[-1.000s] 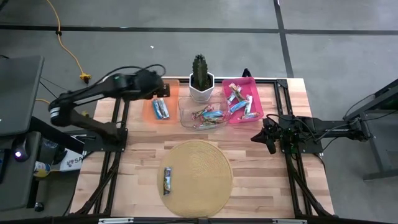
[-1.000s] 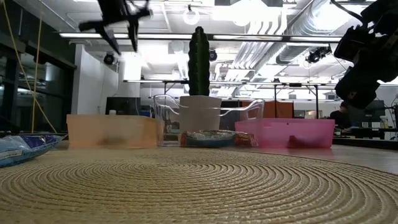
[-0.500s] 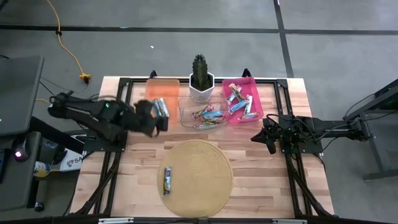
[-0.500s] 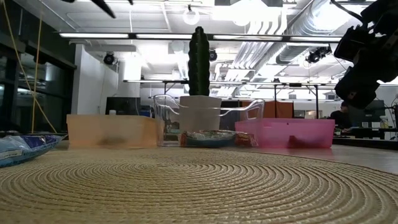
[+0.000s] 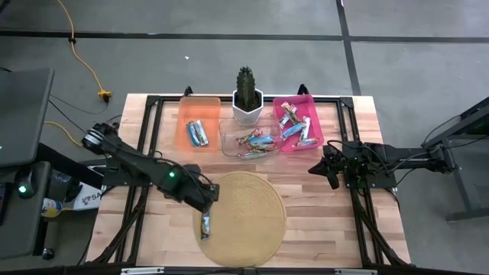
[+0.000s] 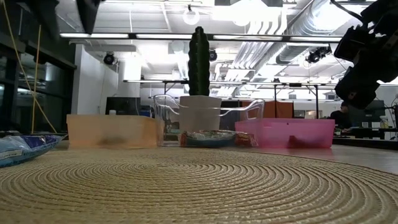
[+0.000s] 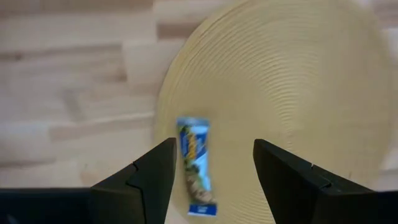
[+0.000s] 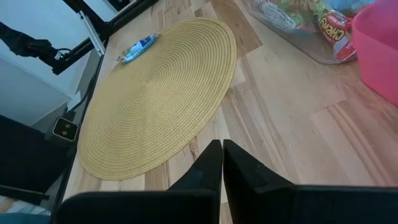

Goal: Pick and place Granola Bars by type
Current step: Put the blue granola bar into the orange bin

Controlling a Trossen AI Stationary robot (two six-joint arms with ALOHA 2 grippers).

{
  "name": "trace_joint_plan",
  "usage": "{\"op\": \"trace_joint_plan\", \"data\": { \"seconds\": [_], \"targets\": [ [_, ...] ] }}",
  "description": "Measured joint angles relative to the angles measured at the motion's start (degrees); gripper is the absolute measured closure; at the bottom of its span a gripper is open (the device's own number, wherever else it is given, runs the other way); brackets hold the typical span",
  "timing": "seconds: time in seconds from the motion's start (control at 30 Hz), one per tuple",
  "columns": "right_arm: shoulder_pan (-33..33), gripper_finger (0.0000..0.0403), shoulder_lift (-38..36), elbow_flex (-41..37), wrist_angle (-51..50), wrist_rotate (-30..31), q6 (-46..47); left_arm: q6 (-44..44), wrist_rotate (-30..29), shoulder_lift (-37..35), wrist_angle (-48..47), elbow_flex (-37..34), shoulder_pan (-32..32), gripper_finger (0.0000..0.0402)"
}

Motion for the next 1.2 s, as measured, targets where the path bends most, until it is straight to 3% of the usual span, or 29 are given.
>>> {"op": "trace_joint_plan", "data": {
  "seconds": [0.23, 0.47, 1.2],
  "targets": [
    [-0.01, 0.0402, 0.00, 0.00, -0.03, -0.03, 0.00, -2.06, 6.77, 6.52, 2.37, -0.01, 0.03, 0.0190],
    [-0.01, 0.0402, 0.00, 0.00, -0.04, -0.17, 0.00, 0.84, 7.88, 9.70, 7.18, -0.01, 0.03, 0.0190],
    [-0.02, 0.0402, 0.00, 0.00, -0.02, -0.23, 0.00, 5.00, 8.30, 12.76, 7.71, 0.01, -0.65, 0.0190]
  ]
}}
